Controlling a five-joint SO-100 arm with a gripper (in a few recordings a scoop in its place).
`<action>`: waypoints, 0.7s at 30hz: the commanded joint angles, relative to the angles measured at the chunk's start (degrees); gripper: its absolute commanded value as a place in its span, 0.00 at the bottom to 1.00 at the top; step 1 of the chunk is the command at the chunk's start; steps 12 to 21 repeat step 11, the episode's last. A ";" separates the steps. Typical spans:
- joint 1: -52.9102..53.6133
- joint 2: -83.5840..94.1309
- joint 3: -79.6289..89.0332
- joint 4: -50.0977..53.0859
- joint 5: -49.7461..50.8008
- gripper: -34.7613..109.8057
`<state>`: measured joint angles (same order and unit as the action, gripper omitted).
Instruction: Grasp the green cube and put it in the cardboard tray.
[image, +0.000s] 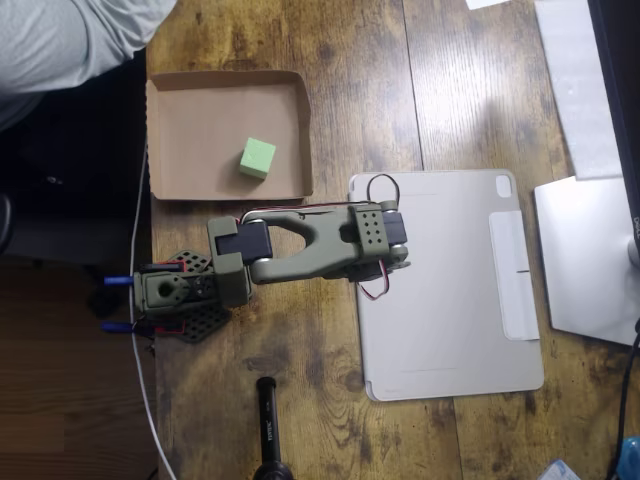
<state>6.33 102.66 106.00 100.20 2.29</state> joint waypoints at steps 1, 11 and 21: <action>-0.44 1.76 0.70 0.44 0.35 0.24; -0.70 1.32 0.62 0.35 0.35 0.24; -0.70 1.32 0.62 0.35 0.35 0.24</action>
